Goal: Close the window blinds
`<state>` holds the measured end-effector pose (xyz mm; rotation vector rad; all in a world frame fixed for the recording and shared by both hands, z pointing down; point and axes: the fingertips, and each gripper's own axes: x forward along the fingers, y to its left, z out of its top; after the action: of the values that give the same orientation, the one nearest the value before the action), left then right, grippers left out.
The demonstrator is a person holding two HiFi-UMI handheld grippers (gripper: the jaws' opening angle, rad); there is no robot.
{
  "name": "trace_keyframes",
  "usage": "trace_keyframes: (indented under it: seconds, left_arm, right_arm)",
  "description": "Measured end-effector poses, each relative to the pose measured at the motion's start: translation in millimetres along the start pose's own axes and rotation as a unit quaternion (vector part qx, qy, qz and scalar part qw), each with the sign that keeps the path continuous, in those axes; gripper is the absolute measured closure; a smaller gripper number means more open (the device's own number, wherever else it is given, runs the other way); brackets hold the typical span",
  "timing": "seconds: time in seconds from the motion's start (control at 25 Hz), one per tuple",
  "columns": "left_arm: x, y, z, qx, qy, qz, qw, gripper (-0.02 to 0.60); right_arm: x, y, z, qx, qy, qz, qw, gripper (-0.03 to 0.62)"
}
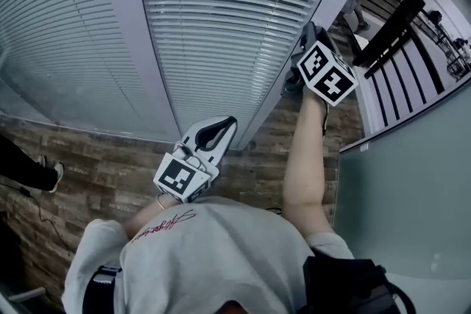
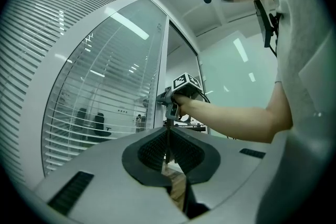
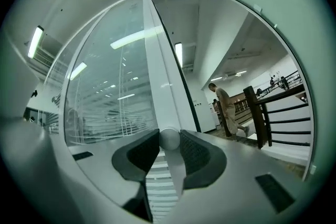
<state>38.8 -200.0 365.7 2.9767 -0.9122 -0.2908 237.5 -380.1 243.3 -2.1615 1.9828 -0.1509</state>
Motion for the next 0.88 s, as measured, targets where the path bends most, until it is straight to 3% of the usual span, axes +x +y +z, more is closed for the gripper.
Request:
trace_keyframes:
  seconds: [0.2, 0.4, 0.68, 0.88]
  left_arm:
    - [-0.8, -1.2, -0.5, 0.003, 0.000, -0.003, 1.0000, 0.561]
    - [-3.6, 1.7, 0.3, 0.002, 0.001, 0.002, 1.0000, 0.561]
    - [-8.0, -0.3, -3.0, 0.006, 0.000, 0.001, 1.0000, 0.561]
    - [-9.1, -7.6, -2.0, 0.009, 0.002, 0.006, 0.9999, 0.561]
  right_arm:
    - [0.6, 0.2, -3.4, -0.005, -0.006, 0.007, 1.000, 0.461]
    - [1.2, 0.2, -7.1, -0.049, 0.006, 0.015, 0.999, 0.461]
    - [-19.2, -1.2, -14.7, -0.093, -0.023, 0.000, 0.995, 0.460]
    - [-64.3, -8.2, -20.8, -0.072, -0.046, 0.000, 0.996, 0.461]
